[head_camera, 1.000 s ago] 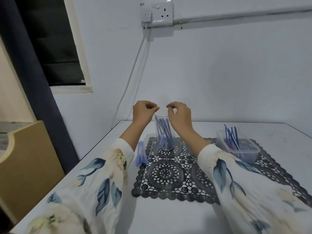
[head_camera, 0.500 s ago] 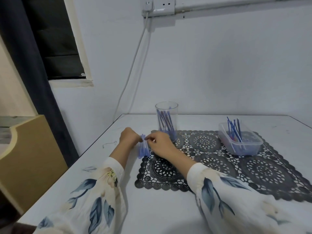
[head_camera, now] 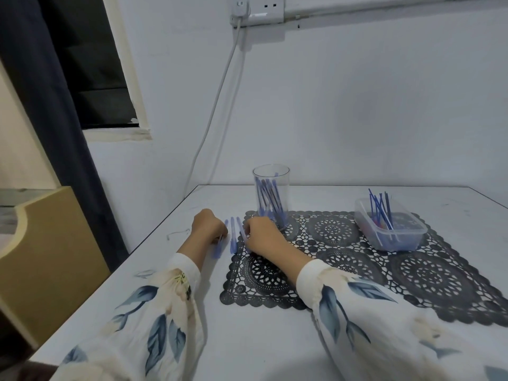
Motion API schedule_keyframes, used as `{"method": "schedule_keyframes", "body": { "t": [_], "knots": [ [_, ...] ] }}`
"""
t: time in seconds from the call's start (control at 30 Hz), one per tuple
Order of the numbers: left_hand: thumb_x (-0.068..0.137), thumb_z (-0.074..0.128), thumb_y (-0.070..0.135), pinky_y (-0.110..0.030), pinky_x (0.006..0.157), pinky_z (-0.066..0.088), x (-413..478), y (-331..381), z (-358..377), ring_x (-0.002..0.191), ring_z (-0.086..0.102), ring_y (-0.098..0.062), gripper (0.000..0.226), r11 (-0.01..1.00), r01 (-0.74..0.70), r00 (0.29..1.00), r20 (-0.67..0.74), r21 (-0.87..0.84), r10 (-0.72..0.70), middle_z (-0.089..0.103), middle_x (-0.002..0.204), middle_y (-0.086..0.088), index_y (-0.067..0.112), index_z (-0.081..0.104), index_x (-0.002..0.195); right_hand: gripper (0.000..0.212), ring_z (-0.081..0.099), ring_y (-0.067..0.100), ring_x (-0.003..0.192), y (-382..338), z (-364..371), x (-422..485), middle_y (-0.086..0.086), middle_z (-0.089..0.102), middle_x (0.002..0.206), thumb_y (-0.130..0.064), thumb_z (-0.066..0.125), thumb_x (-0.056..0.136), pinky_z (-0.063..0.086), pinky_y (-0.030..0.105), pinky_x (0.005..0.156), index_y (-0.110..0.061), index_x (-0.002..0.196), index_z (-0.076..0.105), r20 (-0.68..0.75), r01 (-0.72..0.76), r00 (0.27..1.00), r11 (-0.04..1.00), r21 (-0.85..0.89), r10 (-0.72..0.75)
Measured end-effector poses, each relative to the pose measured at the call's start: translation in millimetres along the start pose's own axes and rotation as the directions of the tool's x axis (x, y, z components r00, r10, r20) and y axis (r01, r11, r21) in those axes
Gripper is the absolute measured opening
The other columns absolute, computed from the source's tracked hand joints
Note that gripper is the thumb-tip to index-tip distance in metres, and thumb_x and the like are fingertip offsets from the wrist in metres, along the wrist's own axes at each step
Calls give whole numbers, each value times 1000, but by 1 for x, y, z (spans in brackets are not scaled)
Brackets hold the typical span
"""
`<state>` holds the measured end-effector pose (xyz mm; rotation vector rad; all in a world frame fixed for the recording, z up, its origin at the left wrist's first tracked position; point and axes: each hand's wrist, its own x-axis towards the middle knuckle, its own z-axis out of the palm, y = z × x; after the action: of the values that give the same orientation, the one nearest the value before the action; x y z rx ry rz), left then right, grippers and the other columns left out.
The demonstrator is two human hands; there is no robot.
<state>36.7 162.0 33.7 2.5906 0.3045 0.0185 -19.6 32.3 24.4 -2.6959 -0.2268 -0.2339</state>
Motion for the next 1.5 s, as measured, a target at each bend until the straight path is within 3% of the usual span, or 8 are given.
{"method": "schedule_keyframes", "body": {
  "t": [0.2,0.43,0.53,0.67,0.83,1.0,1.23,1.5],
  "knots": [
    [81,62,22,-22,54,34,0,1,-1,60,44,-14,32,998,-3,1000,-22,65,4,42,67,-3,10,36,67,18,62,26,83,-3,-4,-4,9,66,95,-10,55,80,54,33,75,-5,91,68,48,-2,999,1000,-2,2],
    [72,60,2,-21,40,36,-3,9,-11,49,48,-19,24,985,-44,996,-84,-169,30,47,62,-7,10,39,64,11,53,25,77,-8,-15,-17,5,48,72,-1,54,83,44,31,66,-6,75,48,71,12,998,991,-134,-2],
    [66,62,1,-30,55,56,1,17,-26,57,64,-25,6,944,-94,988,-149,-317,49,62,67,-12,0,59,70,13,47,23,74,-7,-27,-23,1,36,64,-4,52,88,38,28,64,-6,76,45,125,-22,991,986,-166,43],
    [71,65,0,-43,78,57,-6,42,-55,75,65,-27,10,786,-287,941,-314,-548,126,65,77,-10,9,65,75,11,56,23,72,-5,-58,-25,6,56,79,-13,55,89,52,28,68,-3,93,54,139,-103,984,994,-42,107],
    [71,66,8,-43,77,57,-20,78,-86,77,68,-28,11,532,-485,865,-471,-695,172,67,74,-5,19,63,71,20,64,21,86,-4,-106,-20,8,66,95,-16,64,82,52,31,81,-5,98,67,-132,-83,983,952,296,127],
    [78,69,14,-41,70,58,-31,110,-91,68,68,-25,5,431,-594,796,-575,-679,189,66,72,-2,15,63,78,14,55,16,75,-3,-138,-1,5,63,82,-10,58,84,39,15,68,-6,94,67,-472,91,872,904,417,130],
    [77,72,18,-34,75,56,-28,124,-69,71,66,-18,9,548,-631,763,-567,-549,310,68,76,-2,14,66,82,18,52,14,76,16,-137,25,9,66,92,-2,52,85,31,8,62,-4,98,65,-514,80,849,933,351,121],
    [78,73,28,-33,78,54,-23,111,-45,82,65,-17,14,759,-516,849,-354,-397,393,71,84,-1,15,72,84,20,51,14,73,28,-122,30,4,59,79,-5,52,87,31,11,61,-8,100,66,-441,27,889,945,325,126]
  ]
}}
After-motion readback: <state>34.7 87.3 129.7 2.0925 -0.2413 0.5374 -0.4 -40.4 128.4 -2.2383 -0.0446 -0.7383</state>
